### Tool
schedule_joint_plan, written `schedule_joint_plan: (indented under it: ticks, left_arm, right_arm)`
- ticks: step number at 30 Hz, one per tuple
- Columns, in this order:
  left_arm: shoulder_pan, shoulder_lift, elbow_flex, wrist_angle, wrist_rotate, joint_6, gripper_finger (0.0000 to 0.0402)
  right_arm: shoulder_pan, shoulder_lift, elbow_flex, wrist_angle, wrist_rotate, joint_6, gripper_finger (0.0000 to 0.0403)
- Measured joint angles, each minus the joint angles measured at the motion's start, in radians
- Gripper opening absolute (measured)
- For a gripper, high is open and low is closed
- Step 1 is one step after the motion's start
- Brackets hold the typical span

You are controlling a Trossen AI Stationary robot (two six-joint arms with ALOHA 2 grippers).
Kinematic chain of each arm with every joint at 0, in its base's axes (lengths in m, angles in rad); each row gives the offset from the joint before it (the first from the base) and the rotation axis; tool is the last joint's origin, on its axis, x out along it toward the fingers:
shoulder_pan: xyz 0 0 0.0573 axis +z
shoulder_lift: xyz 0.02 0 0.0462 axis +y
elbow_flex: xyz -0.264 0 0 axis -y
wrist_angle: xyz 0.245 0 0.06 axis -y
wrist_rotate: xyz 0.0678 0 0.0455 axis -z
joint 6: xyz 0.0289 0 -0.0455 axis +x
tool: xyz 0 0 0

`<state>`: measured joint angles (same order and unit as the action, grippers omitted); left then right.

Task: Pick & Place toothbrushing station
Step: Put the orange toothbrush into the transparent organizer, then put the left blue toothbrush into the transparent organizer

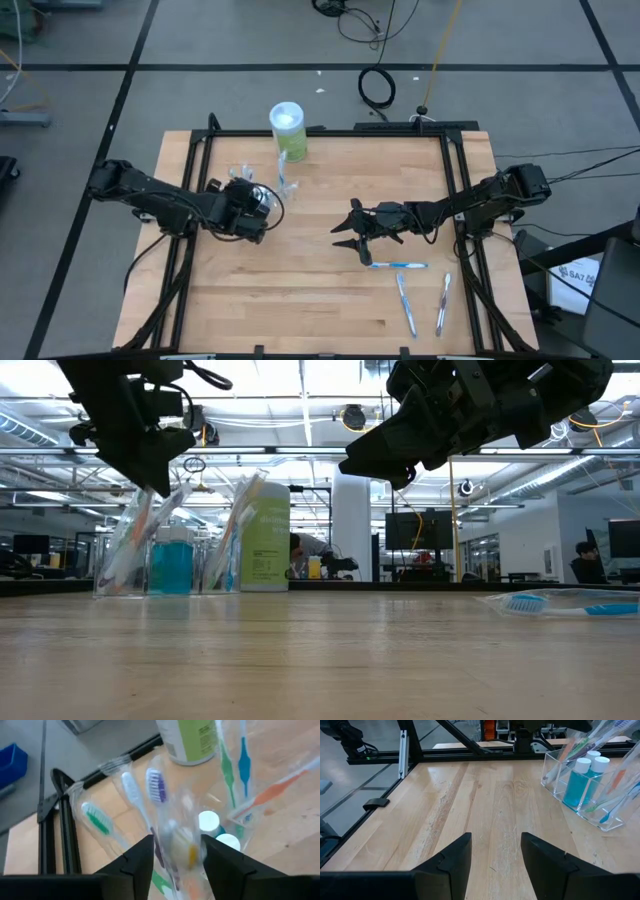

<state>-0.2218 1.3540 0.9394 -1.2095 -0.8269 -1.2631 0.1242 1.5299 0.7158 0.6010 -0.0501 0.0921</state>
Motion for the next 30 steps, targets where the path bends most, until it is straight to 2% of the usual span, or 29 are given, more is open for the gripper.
schedule_joint_plan:
  ticks: [8, 21, 27, 30]
  left_arm:
    - [0.000, -0.056, 0.000, -0.048, 0.002, -0.004, 0.0173]
    - [-0.097, -0.319, 0.000, -0.045, 0.017, 0.002, 0.0173]
    - [-0.171, -0.317, 0.000, -0.027, 0.013, 0.005, 0.0173]
    - [-0.221, -0.286, 0.000, 0.028, -0.023, 0.029, 0.0173]
  right_arm:
    - [0.000, 0.000, 0.000, 0.000, 0.000, 0.000, 0.0167]
    - [0.000, 0.000, 0.000, 0.000, 0.000, 0.000, 0.0167]
    - [0.006, 0.000, 0.000, 0.000, 0.000, 0.000, 0.0167]
    - [0.022, 0.000, 0.000, 0.000, 0.000, -0.022, 0.0167]
